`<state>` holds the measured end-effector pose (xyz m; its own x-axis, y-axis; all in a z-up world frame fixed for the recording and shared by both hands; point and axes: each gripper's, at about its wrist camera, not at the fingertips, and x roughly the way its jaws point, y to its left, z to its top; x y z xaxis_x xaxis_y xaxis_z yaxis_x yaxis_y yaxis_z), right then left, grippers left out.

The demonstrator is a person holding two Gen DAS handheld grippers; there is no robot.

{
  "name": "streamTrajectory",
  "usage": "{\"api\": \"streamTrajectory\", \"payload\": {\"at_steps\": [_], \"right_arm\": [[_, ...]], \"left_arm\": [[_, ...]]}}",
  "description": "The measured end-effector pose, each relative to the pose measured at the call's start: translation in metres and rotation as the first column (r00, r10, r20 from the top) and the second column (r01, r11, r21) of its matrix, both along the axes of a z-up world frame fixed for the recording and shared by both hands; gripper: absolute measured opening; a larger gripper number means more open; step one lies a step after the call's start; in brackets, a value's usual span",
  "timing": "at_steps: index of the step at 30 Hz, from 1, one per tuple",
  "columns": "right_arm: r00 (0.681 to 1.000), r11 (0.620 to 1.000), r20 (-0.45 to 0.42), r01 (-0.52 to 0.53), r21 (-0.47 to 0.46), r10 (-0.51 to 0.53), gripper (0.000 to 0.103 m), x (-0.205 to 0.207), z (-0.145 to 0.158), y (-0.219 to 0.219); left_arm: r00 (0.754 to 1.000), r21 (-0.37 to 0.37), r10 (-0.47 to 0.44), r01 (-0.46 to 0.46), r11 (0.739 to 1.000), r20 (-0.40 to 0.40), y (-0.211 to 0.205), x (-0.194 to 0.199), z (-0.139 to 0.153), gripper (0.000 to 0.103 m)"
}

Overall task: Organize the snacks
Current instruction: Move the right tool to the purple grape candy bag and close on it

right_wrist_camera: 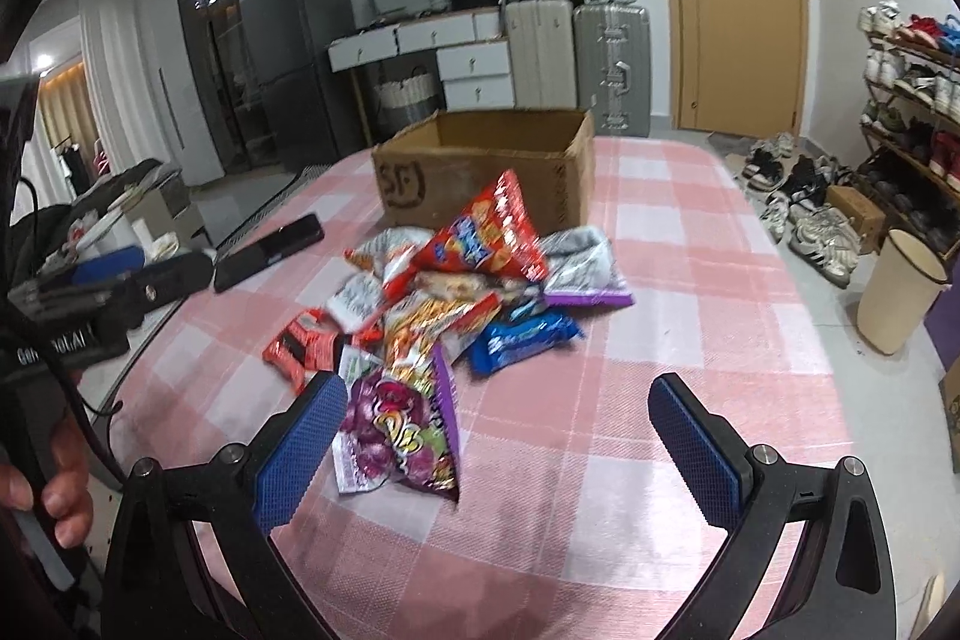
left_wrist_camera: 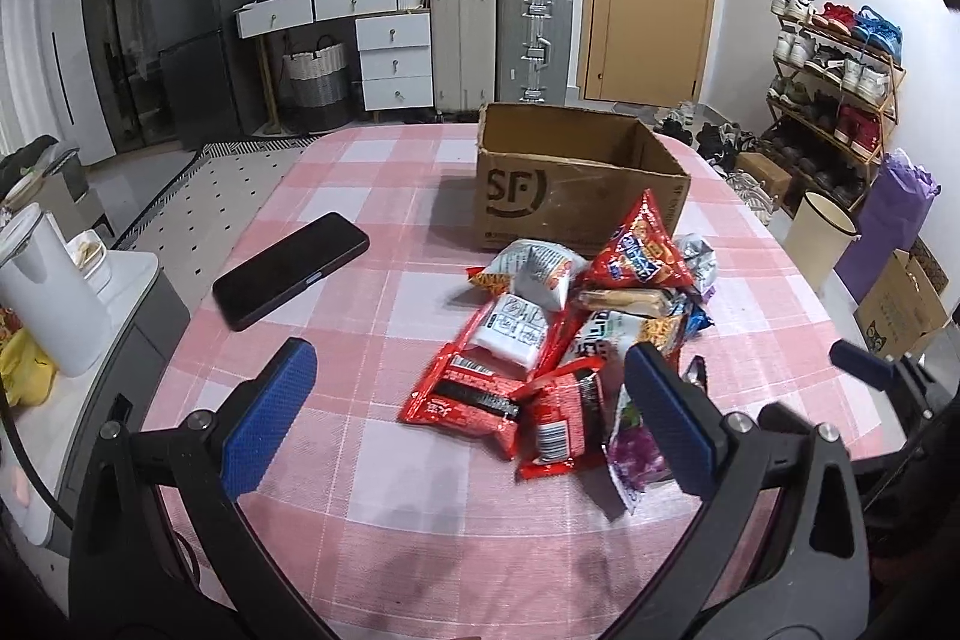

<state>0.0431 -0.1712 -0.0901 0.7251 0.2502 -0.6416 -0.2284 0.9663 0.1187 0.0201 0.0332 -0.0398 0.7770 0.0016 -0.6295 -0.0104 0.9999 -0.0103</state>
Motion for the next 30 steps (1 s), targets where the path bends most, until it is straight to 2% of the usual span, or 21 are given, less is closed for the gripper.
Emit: {"api": "streamTrajectory", "payload": {"at_steps": [12, 21, 28, 30], "right_arm": [[0.991, 0.997, -0.108, -0.077, 0.023, 0.079, 0.102, 0.020, -0.044, 0.020], [0.981, 0.992, -0.149, -0.116, 0.046, 0.122, 0.102, 0.033, -0.062, 0.033], [0.972, 0.990, -0.188, -0.128, 0.059, 0.137, 0.098, 0.043, -0.070, 0.043], [0.967, 0.988, -0.205, -0.138, 0.063, 0.148, 0.094, 0.046, -0.073, 0.046]], "left_arm": [[1.000, -0.039, 0.005, -0.005, 0.999, -0.008, 0.022, -0.006, -0.016, 0.102], [0.999, -0.040, 0.037, -0.038, 0.998, -0.037, 0.038, -0.007, -0.028, 0.102], [0.997, -0.024, 0.062, -0.063, 0.998, -0.051, 0.046, -0.004, -0.034, 0.102], [0.996, -0.029, 0.064, -0.065, 0.997, -0.059, 0.048, -0.004, -0.037, 0.102]]}}
